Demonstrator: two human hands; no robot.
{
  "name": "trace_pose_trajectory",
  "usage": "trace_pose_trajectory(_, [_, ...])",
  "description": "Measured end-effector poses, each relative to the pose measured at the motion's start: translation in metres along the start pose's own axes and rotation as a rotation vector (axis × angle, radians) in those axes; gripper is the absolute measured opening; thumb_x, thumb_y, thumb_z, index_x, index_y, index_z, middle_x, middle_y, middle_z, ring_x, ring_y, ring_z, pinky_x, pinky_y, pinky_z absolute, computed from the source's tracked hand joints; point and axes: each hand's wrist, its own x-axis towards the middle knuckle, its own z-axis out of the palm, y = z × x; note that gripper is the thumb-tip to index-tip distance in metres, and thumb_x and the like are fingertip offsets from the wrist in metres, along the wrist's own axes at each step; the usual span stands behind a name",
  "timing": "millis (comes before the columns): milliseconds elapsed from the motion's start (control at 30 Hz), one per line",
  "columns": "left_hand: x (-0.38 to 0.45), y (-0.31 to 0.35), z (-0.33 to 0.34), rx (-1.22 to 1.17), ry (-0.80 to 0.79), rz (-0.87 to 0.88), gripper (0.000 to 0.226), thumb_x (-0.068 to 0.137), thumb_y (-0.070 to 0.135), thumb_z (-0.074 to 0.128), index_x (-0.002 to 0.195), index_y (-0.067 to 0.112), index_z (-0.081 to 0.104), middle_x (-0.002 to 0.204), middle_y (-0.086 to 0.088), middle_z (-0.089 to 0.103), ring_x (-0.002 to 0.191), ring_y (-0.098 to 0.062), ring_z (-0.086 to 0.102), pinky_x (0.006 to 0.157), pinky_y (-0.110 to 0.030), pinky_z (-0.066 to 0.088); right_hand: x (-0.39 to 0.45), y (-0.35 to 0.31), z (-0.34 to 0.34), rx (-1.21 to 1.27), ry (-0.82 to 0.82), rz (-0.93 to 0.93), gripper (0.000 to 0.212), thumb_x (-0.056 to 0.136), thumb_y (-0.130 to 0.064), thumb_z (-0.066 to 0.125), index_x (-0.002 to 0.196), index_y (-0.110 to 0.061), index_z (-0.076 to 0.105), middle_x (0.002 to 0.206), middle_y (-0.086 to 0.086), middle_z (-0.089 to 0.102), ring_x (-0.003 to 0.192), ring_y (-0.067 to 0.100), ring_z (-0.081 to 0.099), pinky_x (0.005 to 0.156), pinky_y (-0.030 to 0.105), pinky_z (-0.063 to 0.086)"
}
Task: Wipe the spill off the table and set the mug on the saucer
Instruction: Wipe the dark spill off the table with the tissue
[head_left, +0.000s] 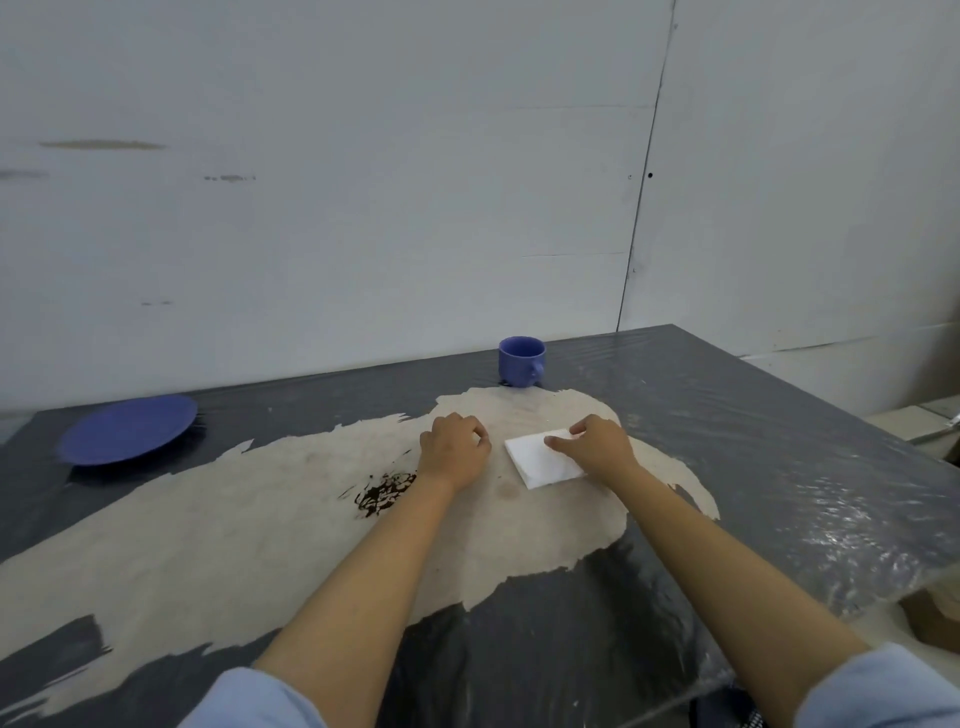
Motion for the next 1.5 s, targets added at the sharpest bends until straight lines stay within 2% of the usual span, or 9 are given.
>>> trace_pose_trajectory(133, [-0.016, 0.002, -0.002, -0.009, 0.005, 0.022, 0.028, 0.094, 0.028, 0.047, 0.111, 0.020, 0.068, 0.119, -0.003, 0.062, 0.116, -0.024, 0.053, 0.098, -0.041, 0.043, -0.011, 0.001, 0.002, 0.001, 0.046, 0.023, 0.049, 0.082, -0.051, 0.070, 0.108, -0.010, 0.070, 0.107, 0.007, 0.072, 0.081, 0.017, 0.059, 0.074, 0.026, 0.049])
trace_pose_trajectory(367, [-0.032, -0.009, -0.018, -0.038, 0.046, 0.051, 0.025, 0.095, 0.028, 0.049, 0.111, 0.019, 0.065, 0.120, -0.001, 0.061, 0.119, -0.021, 0.051, 0.102, -0.041, 0.041, -0.021, -0.009, 0.004, 0.089, 0.065, 0.073, 0.043, 0.081, -0.041, 0.075, 0.113, -0.023, 0.053, 0.114, 0.004, 0.066, 0.099, 0.022, 0.061, 0.087, 0.034, 0.052])
trace_pose_trajectory(467, [-0.040, -0.024, -0.029, -0.072, 0.112, 0.057, 0.025, 0.095, 0.027, 0.049, 0.113, 0.019, 0.064, 0.120, 0.000, 0.061, 0.121, -0.020, 0.049, 0.103, -0.038, 0.039, -0.023, -0.025, 0.005, 0.257, 0.080, 0.034, 0.044, 0.079, -0.031, 0.079, 0.113, -0.023, 0.050, 0.112, 0.006, 0.067, 0.089, 0.018, 0.059, 0.070, 0.027, 0.051])
trace_pose_trajectory(600, [-0.053, -0.055, -0.047, -0.048, 0.205, 0.047, 0.026, 0.096, 0.027, 0.048, 0.116, 0.017, 0.062, 0.124, 0.001, 0.060, 0.123, -0.020, 0.049, 0.103, -0.036, 0.037, -0.031, -0.055, 0.009, 0.396, 0.000, -0.180, 0.035, 0.081, -0.028, 0.078, 0.106, -0.028, 0.053, 0.105, -0.003, 0.062, 0.085, 0.007, 0.054, 0.060, 0.013, 0.036])
trace_pose_trajectory(867, [-0.093, -0.129, -0.074, 0.040, 0.207, -0.176, 0.029, 0.096, 0.026, 0.047, 0.120, 0.016, 0.058, 0.128, -0.004, 0.055, 0.125, -0.024, 0.045, 0.104, -0.040, 0.035, -0.062, -0.102, 0.043, 0.546, -0.289, -0.295, 0.041, 0.084, -0.026, 0.074, 0.121, -0.020, 0.057, 0.115, 0.003, 0.059, 0.104, 0.018, 0.056, 0.069, 0.022, 0.044])
trace_pose_trajectory(1200, [-0.110, -0.143, -0.068, 0.076, 0.258, -0.151, 0.030, 0.095, 0.023, 0.047, 0.121, 0.013, 0.057, 0.126, -0.004, 0.057, 0.118, -0.024, 0.050, 0.103, -0.038, 0.037, -0.085, -0.103, 0.068, 0.055, -0.001, -0.542, 0.035, 0.093, -0.029, 0.060, 0.128, -0.023, 0.055, 0.137, 0.002, 0.052, 0.124, 0.022, 0.052, 0.107, 0.034, 0.039])
trace_pose_trajectory(1300, [-0.110, -0.143, -0.067, 0.073, 0.267, -0.141, 0.032, 0.095, 0.024, 0.047, 0.124, 0.013, 0.055, 0.129, -0.005, 0.055, 0.121, -0.024, 0.048, 0.105, -0.039, 0.035, -0.104, -0.099, 0.078, 0.029, -0.052, -0.619, 0.040, 0.097, -0.038, 0.051, 0.133, -0.020, 0.054, 0.142, 0.000, 0.052, 0.128, 0.021, 0.049, 0.108, 0.031, 0.033])
trace_pose_trajectory(1400, [-0.111, -0.143, -0.066, 0.066, 0.269, -0.153, 0.033, 0.095, 0.025, 0.046, 0.124, 0.012, 0.056, 0.129, -0.007, 0.056, 0.122, -0.026, 0.048, 0.106, -0.039, 0.034, -0.116, -0.095, 0.087, -0.117, -0.183, -0.606, 0.063, 0.098, -0.054, 0.040, 0.151, -0.019, 0.034, 0.160, 0.001, 0.030, 0.148, 0.020, 0.024, 0.121, 0.038, 0.014])
trace_pose_trajectory(1500, [-0.112, -0.144, -0.066, 0.061, 0.271, -0.161, 0.030, 0.096, 0.026, 0.046, 0.118, 0.011, 0.058, 0.125, -0.007, 0.058, 0.117, -0.026, 0.050, 0.104, -0.038, 0.035, -0.116, -0.094, 0.090, -0.245, -0.245, -0.621, 0.061, 0.103, -0.048, 0.027, 0.156, -0.019, 0.020, 0.164, 0.001, 0.016, 0.152, 0.017, 0.011, 0.123, 0.037, 0.005])
